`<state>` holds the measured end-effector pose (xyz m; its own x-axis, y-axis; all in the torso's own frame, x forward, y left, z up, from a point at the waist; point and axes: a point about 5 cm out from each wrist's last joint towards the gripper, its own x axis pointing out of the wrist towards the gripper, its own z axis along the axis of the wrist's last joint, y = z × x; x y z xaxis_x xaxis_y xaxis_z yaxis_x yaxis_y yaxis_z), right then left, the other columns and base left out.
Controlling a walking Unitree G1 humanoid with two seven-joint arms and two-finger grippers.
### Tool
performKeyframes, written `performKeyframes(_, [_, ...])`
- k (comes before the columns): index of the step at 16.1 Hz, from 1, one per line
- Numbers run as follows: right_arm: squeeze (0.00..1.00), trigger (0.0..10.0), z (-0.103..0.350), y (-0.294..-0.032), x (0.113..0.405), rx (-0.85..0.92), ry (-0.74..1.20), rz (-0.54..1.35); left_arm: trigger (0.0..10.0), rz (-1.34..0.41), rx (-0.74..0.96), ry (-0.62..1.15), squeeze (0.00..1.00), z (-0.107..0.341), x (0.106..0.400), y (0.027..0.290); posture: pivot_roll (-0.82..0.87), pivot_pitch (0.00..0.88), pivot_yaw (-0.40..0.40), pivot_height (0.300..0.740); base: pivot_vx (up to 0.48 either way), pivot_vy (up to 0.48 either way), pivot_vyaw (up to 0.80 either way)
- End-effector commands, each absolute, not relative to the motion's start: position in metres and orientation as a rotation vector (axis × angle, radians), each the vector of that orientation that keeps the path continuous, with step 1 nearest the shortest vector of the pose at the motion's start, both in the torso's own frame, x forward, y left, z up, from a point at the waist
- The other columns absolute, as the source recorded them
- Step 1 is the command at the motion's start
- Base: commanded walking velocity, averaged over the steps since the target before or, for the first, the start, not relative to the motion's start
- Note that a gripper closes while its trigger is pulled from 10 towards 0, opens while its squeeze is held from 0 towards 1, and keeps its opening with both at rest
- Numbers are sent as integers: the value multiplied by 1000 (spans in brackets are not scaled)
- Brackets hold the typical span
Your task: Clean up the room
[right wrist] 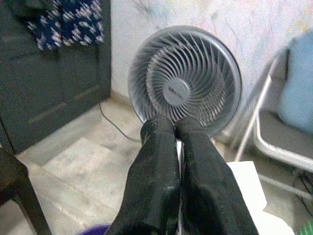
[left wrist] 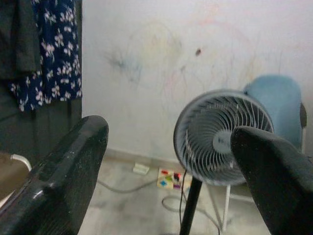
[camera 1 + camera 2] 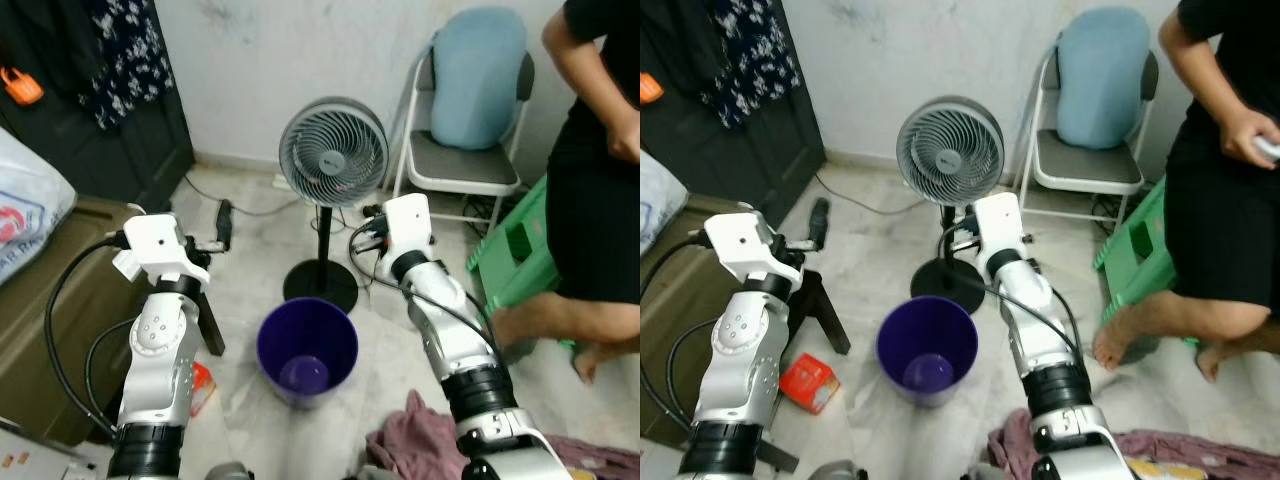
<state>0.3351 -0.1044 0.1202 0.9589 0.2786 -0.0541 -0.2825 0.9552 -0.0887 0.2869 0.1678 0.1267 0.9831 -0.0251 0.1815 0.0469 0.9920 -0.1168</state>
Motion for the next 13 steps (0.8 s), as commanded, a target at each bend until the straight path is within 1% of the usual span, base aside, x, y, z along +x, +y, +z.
performKeyframes(1, [0, 10000, 119, -107, 335, -70, 67, 254, 10000, -54, -100, -165, 0, 125, 281, 172, 55, 16, -5, 740, 0, 0, 0])
performKeyframes(3, [0, 10000, 109, -109, 330, -23, 123, 220, 10000, -14, -64, -114, 0, 116, 269, 184, 59, 39, -1, 740, 0, 0, 0])
performKeyframes(5, [0, 10000, 108, -108, 329, -9, 132, 209, 10000, -5, -65, -101, 0, 113, 261, 191, 59, 57, 5, 740, 0, 0, 0])
performKeyframes(7, [0, 10000, 107, -109, 328, 7, 144, 186, 10000, -16, -69, -102, 0, 113, 260, 189, 57, 75, 10, 740, 0, 0, 0])
performKeyframes(10, [0, 10000, 106, -104, 324, 12, 150, 195, 10000, -46, -79, -113, 0, 118, 261, 181, 59, 101, 17, 740, 0, 0, 0])
performKeyframes(11, [0, 10000, 104, -103, 322, 29, 178, 182, 10000, -58, -77, -109, 0, 119, 257, 179, 63, 113, 21, 740, 0, 0, 0])
performKeyframes(13, [0, 10000, 102, -109, 321, 35, 202, 140, 10000, -61, -70, -92, 0, 118, 251, 181, 71, 128, 28, 740, 0, 0, 0])
